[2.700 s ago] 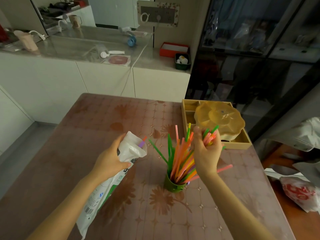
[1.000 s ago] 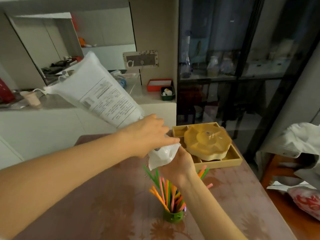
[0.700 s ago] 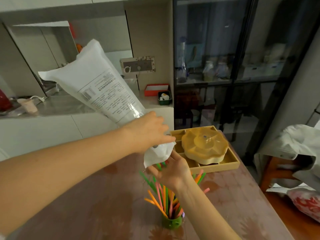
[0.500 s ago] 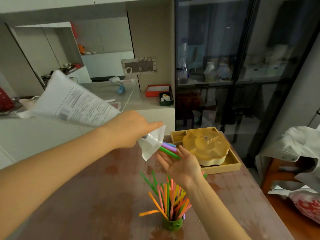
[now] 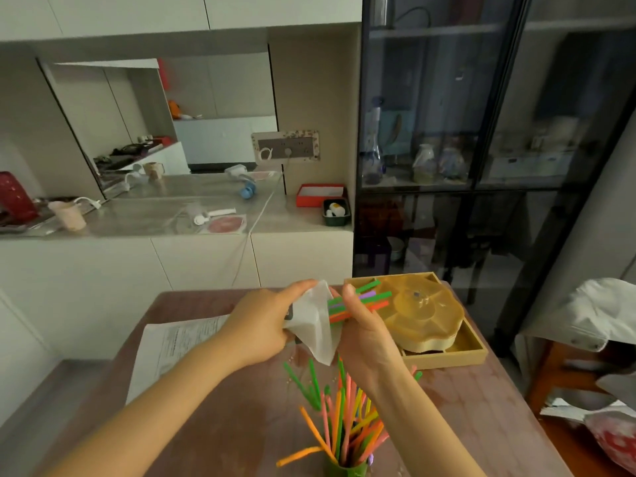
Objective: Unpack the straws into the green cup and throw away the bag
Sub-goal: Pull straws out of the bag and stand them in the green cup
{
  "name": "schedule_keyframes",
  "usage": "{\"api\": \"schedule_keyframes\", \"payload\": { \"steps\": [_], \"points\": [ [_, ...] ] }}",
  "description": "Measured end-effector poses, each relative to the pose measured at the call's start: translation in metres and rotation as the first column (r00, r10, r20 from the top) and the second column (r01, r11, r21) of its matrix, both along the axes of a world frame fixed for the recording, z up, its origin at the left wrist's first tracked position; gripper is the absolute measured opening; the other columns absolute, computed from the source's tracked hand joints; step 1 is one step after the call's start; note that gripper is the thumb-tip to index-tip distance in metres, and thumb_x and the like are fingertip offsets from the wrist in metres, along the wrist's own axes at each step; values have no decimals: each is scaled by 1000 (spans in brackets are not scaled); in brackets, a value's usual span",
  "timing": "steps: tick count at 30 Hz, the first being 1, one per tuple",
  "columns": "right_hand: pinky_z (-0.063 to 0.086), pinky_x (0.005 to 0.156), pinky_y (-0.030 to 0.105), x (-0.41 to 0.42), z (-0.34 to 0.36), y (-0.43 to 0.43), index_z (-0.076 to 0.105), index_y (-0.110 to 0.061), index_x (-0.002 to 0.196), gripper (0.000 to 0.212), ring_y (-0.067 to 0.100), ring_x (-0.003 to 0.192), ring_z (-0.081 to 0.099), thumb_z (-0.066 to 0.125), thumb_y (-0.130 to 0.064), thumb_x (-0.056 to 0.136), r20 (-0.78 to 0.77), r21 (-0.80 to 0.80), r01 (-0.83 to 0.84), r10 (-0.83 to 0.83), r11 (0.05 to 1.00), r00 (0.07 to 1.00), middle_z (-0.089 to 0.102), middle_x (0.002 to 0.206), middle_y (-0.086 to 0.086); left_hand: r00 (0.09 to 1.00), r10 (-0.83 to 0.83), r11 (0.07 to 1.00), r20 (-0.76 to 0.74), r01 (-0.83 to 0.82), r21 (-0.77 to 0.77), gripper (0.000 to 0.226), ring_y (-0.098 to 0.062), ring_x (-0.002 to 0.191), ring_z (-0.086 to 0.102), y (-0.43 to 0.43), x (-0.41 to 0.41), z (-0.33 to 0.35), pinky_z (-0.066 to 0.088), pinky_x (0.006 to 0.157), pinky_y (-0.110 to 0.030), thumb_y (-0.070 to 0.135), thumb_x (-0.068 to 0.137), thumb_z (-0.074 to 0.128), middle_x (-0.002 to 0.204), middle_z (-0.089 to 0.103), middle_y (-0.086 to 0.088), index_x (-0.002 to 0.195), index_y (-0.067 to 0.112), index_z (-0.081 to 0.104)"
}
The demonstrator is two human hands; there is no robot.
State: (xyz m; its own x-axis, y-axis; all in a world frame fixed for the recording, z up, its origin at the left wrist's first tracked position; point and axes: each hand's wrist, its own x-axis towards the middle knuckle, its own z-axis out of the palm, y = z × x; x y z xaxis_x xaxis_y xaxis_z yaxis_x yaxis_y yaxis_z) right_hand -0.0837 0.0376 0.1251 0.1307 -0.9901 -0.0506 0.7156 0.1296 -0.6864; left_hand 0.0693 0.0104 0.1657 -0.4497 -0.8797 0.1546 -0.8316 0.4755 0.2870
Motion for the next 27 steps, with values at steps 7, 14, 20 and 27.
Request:
{"api": "schedule_keyframes", "payload": {
  "steps": [7,14,20,27],
  "points": [
    [51,91,50,-2,-4,-9,61,6,111,49,31,97,69,49,-38,94,-85,127,342,-334,931,939,73,101,16,1000,-17,999,14,18,-34,91,-21,81,62,10,4,-19,49,70,-36,25,75,71,89,68,-1,140,49,12],
    [29,40,21,-78,31,7,36,-20,52,49,8,36,25,49,-43,94,213,127,617,-629,776,747,27,41,-7,991,117,993,-63,-116,17,93,-22,84,62,17,42,-43,40,65,-28,29,69,75,101,68,1,139,48,16],
    [22,36,19,-132,53,35,28,-21,48,56,7,33,17,41,-46,96,139,-90,577,-564,812,814,23,35,-7,949,275,960,-153,-261,105,95,-23,82,60,24,80,-64,46,71,-33,22,64,79,101,67,3,139,43,26],
    [21,36,18,-78,11,51,31,-19,48,51,7,32,22,46,-38,93,-343,-208,324,-380,923,859,27,36,-8,909,361,929,-206,-333,159,91,-23,81,62,34,98,-89,46,68,-34,24,65,79,92,66,5,137,45,27]
  ]
}}
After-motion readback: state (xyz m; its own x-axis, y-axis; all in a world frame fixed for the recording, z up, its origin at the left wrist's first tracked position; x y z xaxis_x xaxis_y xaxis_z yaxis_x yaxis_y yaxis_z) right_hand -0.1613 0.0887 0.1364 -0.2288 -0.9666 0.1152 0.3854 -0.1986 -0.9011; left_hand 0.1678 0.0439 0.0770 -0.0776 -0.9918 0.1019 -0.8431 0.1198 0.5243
